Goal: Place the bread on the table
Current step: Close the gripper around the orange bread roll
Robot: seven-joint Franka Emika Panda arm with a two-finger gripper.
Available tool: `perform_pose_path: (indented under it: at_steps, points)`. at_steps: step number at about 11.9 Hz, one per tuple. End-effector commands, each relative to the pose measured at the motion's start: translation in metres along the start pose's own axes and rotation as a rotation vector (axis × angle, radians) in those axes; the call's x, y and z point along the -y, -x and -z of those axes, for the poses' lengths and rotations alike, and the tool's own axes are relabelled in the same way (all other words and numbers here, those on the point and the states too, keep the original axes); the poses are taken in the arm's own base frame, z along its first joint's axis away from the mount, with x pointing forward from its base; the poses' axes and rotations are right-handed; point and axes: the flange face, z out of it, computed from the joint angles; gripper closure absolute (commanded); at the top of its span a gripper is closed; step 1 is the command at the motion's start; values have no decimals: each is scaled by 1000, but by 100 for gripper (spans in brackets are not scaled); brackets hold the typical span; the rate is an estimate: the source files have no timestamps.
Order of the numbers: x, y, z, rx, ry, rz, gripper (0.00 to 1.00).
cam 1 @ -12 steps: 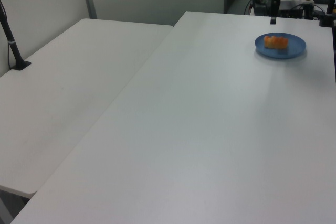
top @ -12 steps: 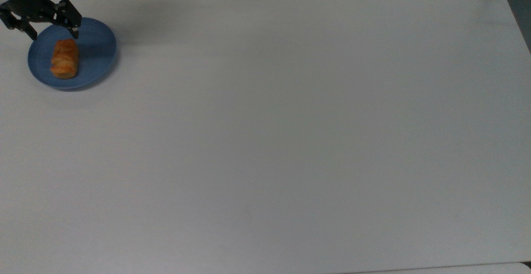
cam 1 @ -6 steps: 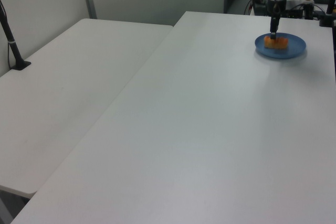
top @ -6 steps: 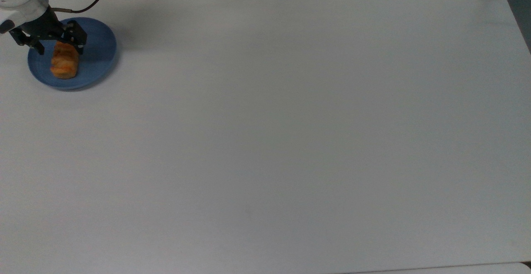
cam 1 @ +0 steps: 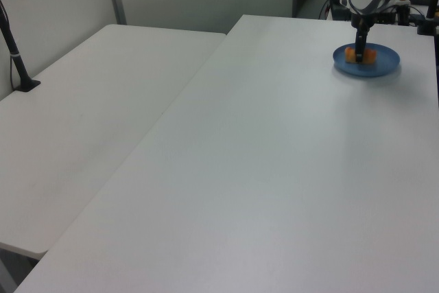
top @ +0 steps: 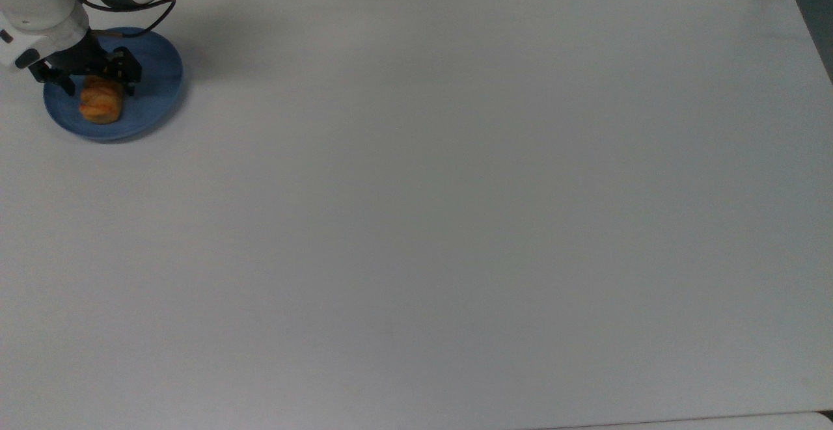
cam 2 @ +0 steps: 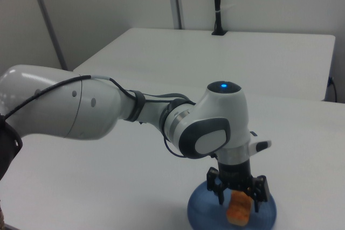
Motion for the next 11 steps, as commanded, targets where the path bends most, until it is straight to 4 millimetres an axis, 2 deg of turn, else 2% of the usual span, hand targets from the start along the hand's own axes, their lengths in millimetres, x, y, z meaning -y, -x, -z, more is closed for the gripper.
perform_pose_path:
  at_steps: [1,2,4,5,11]
  points:
    - [2,9,-7,10,26,35,27]
    - [1,10,-7,11,25,35,45]
    - [1,11,-7,14,23,34,71]
    - [1,11,-7,15,22,35,77]
    - [-4,15,-3,13,23,29,77]
